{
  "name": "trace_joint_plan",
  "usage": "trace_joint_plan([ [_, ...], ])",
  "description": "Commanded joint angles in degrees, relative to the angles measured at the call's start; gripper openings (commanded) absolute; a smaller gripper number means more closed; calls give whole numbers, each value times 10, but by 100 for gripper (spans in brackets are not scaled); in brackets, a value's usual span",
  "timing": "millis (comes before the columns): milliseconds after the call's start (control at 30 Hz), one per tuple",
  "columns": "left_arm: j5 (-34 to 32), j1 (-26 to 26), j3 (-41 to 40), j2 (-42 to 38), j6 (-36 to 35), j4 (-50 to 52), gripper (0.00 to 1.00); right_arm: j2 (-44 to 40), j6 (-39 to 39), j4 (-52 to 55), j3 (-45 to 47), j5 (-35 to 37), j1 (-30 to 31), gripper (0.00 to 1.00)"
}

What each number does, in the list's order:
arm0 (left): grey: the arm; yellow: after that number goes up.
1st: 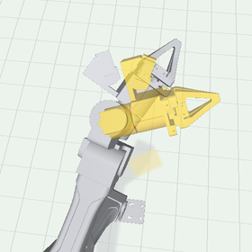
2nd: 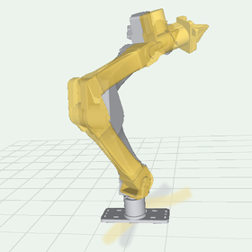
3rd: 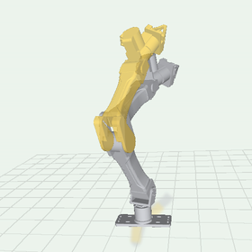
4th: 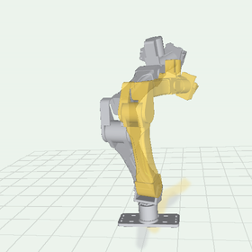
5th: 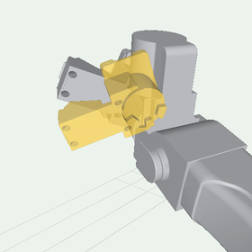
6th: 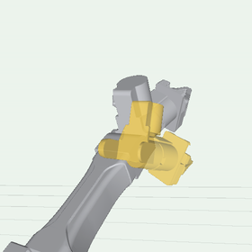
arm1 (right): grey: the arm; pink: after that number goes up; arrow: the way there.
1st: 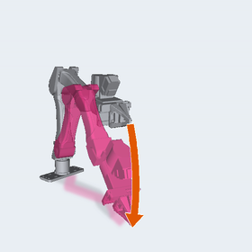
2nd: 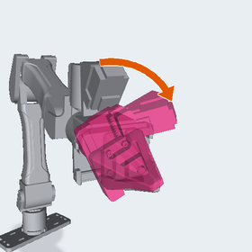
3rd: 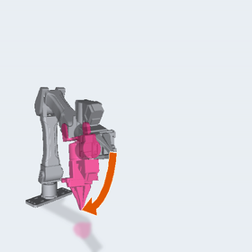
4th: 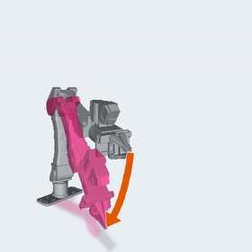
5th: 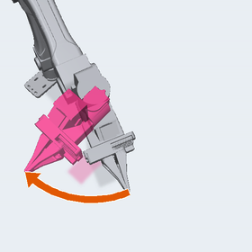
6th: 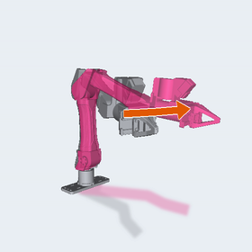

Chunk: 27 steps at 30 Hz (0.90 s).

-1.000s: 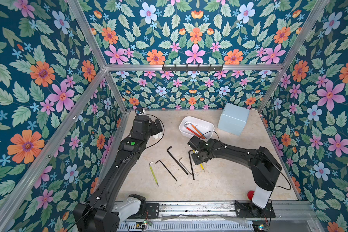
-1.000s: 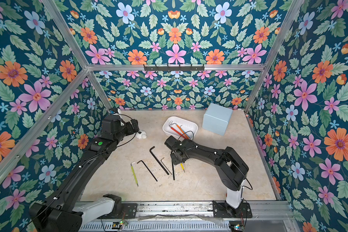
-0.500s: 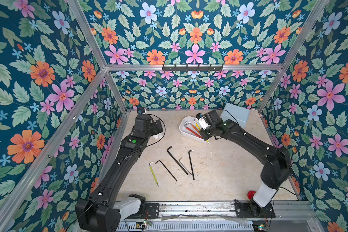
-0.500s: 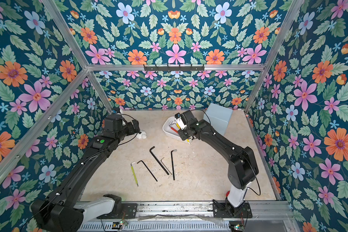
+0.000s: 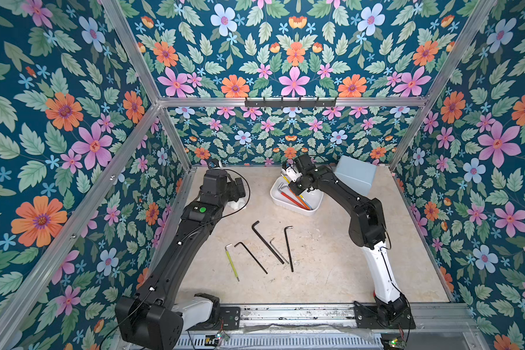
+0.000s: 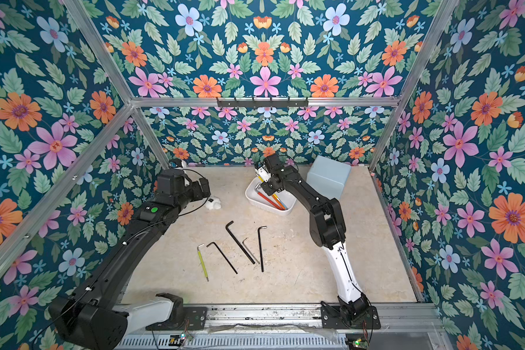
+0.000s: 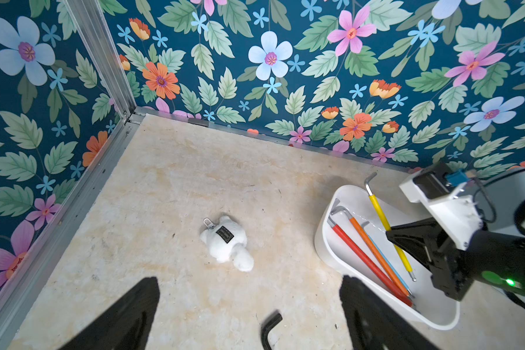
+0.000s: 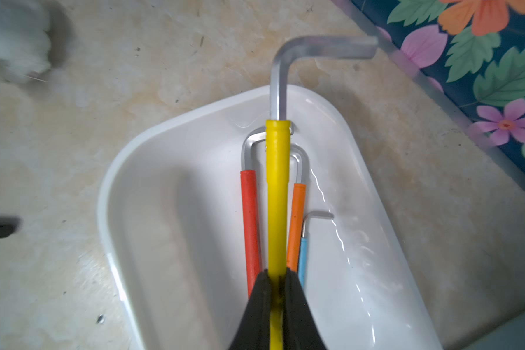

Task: Put the hex key on the desktop into the storage box
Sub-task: Place the Allen key in the storage box.

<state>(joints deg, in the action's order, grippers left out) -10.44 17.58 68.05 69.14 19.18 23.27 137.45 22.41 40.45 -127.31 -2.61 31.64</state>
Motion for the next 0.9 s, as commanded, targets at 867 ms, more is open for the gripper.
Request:
trace_joint_plan([
  [867,-21,-11,25,32,-7,-13,100,42,-33,9,-11,11,-4,36],
])
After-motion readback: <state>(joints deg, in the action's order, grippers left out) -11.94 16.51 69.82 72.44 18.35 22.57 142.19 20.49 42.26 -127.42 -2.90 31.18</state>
